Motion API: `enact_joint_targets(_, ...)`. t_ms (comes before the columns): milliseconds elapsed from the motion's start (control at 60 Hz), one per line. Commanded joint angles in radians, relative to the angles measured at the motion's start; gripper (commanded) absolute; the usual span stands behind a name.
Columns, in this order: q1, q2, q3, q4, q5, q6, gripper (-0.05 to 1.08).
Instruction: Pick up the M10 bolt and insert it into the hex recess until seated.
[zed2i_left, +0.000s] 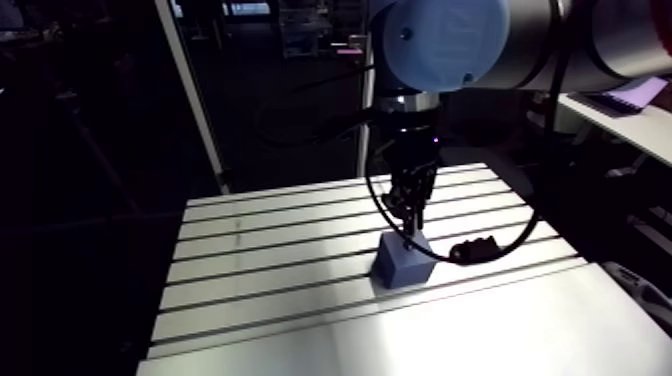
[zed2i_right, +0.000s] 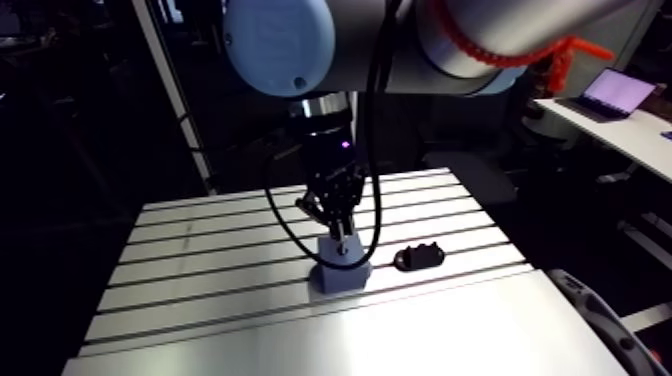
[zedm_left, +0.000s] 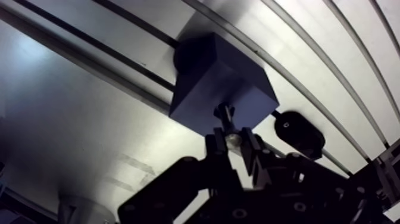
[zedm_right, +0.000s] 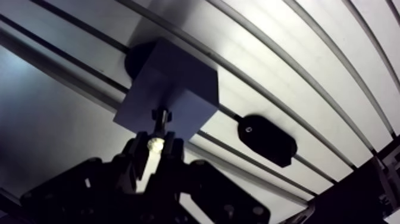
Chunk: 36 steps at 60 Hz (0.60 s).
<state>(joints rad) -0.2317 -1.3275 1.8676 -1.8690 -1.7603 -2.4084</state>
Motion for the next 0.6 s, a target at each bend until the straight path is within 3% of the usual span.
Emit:
enact_joint_targets(17,0.0,0.001,0.002,-0.003,0.0,-0.001,1.08)
enact_joint_targets(600,0.002,0.003,0.009,-0.009,0.0,0.001,1.08)
